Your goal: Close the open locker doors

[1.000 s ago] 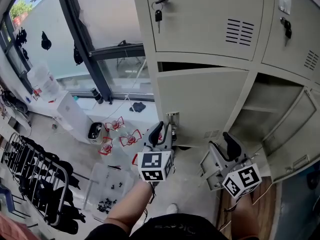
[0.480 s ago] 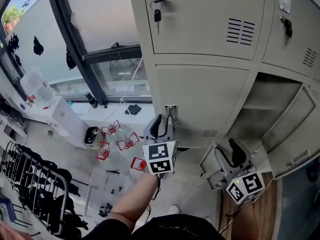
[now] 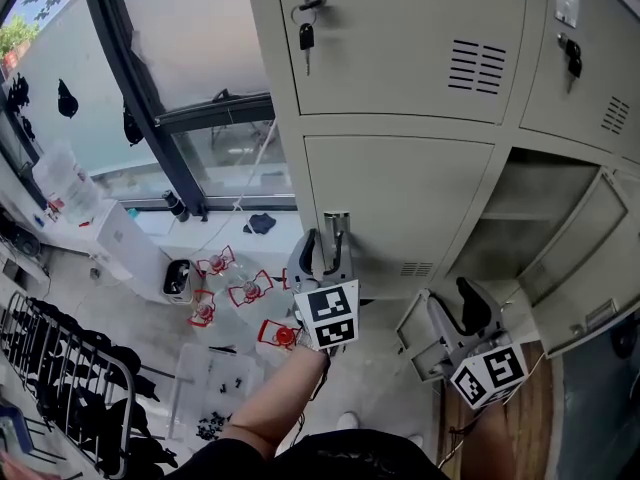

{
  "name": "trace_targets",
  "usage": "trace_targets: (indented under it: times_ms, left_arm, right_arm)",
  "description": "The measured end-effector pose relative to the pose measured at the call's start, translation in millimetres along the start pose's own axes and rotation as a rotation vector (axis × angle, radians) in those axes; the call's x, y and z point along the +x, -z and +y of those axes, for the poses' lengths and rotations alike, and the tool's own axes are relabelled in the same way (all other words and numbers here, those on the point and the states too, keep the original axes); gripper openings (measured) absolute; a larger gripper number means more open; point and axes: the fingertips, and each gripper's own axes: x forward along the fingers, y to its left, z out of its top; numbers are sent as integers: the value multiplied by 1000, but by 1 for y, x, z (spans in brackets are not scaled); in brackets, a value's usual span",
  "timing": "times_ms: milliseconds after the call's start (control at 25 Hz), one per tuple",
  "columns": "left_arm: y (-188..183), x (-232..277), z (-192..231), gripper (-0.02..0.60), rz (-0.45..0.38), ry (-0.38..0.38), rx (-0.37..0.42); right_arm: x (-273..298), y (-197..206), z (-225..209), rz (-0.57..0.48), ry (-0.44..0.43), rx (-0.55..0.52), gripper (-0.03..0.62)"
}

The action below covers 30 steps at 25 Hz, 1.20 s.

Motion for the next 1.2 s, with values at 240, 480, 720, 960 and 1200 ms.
trace_targets:
  times_ms: [240,480,720,960,1200]
  left_arm:
    - [0,0,0,209,-6,-1,11]
    - [0,-2,-2,210,-2,19,4]
    - [-8,-15,-4,230,-27,43,8]
    - [-22,-36,-39,259,-50,185,22]
    - [-32,-54,-76,270,-67,331,22]
  right_arm:
    - [-1,1,-3,-2,7,6,232]
    - [-3,0,-2,-8,6,10,232]
    - [-6,-2,-1,-13,4,11,232]
    - [-13,-10,-2,-30,19,1,232]
    - [-27,-13,-14,-45,72,8,232]
